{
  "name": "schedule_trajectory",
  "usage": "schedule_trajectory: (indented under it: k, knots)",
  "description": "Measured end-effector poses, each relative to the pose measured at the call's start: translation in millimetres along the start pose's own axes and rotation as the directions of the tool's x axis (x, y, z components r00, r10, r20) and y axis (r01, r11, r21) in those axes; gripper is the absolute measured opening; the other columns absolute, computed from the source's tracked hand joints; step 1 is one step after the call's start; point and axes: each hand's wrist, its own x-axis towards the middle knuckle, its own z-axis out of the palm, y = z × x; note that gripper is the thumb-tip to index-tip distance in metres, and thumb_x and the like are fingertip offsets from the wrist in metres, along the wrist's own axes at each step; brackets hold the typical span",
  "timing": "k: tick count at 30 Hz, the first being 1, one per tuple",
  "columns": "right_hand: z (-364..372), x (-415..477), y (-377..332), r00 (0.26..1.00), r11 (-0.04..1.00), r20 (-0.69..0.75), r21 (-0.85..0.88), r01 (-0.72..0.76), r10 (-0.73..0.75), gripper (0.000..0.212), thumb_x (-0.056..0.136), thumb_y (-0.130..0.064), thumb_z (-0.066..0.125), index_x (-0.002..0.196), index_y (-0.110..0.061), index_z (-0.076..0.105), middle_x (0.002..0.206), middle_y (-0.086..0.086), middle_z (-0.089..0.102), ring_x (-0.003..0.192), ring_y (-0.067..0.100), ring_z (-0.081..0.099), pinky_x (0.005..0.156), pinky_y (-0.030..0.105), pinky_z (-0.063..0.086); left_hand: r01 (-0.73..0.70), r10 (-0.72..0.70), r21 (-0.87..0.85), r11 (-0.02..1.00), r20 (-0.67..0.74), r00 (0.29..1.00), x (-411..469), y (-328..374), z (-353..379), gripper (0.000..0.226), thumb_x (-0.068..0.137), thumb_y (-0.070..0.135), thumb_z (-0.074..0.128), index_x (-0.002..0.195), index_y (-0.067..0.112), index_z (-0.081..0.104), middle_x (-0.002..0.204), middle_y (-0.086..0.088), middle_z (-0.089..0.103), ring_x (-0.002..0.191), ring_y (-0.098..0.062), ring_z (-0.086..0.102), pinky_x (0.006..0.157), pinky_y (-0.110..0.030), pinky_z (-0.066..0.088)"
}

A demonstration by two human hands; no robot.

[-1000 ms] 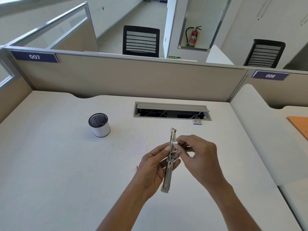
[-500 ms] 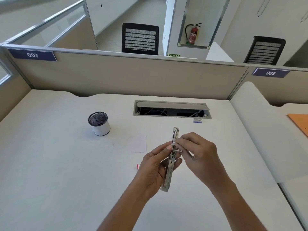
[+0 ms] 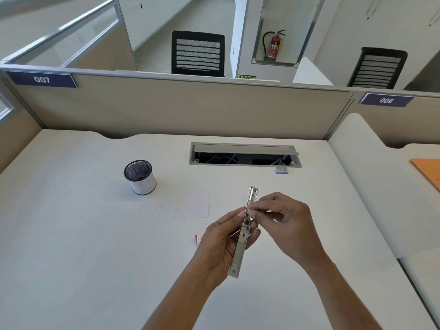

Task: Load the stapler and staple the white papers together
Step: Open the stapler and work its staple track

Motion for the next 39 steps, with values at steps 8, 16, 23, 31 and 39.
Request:
schedule_trajectory:
  k: [8,16,23,31,39]
  knots:
    - [2.2,-4.2,0.5,0.991,0.98,0.0,-0.151,0.13,-0.132,0.026,0.079,0.004,0.081,0.087,-0.02,0.081,0.084,-0.008,0.069,0.075,0.009,0.07,0.071,0.014,0.053,0.015,-0.015,-0.01,1.0,-0.021,1.0,2.3,-3.0,-0.7,0.027,0.093,0.005,0.065,0.117,-0.005,0.072,0.118,-0.028,0.068,0.1,-0.029,0.067,0.081,-0.033,0.062]
    - [-0.9,2.9,-6.2,0.875,0.771,0.13,0.426,-0.474,0.466,0.011,0.077,0.003,0.081,0.081,-0.006,0.076,0.081,0.008,0.078,0.073,0.016,0.07,0.072,0.021,0.053,0.017,-0.017,0.024,1.0,-0.013,1.0,2.6,-3.0,0.1,0.027,0.093,0.007,0.066,0.117,-0.002,0.073,0.09,-0.015,0.07,0.08,-0.02,0.072,0.077,-0.035,0.063]
    - [-1.5,10.3,-1.5,0.74,0.549,0.206,0.551,-0.629,0.641,0.028,0.078,0.002,0.079,0.102,-0.008,0.068,0.083,0.006,0.069,0.071,0.017,0.059,0.072,0.03,0.047,0.025,-0.025,0.008,1.0,-0.018,1.0,3.3,-5.8,2.8,0.025,0.09,0.007,0.067,0.111,-0.002,0.076,0.094,-0.018,0.071,0.08,-0.023,0.072,0.075,-0.036,0.064]
    - [1.5,15.7,2.0,0.815,0.76,0.006,0.358,-0.542,0.579,0.031,0.082,-0.001,0.075,0.108,-0.018,0.067,0.089,0.012,0.078,0.071,0.018,0.068,0.074,0.033,0.055,0.056,-0.057,-0.013,0.998,-0.045,0.997,4.0,-8.9,3.6,0.026,0.093,0.004,0.066,0.115,-0.005,0.072,0.104,-0.024,0.072,0.08,-0.025,0.072,0.072,-0.037,0.064]
    - [1.2,19.7,7.5,0.857,0.865,-0.151,0.197,-0.462,0.492,0.01,0.085,-0.011,0.075,0.089,-0.021,0.076,0.068,0.001,0.076,0.058,0.013,0.07,0.073,0.039,0.062,0.072,-0.072,-0.006,0.997,-0.05,0.996,4.0,-10.0,5.7,0.025,0.092,0.003,0.065,0.115,-0.006,0.072,0.104,-0.025,0.073,0.077,-0.025,0.073,0.07,-0.036,0.064]
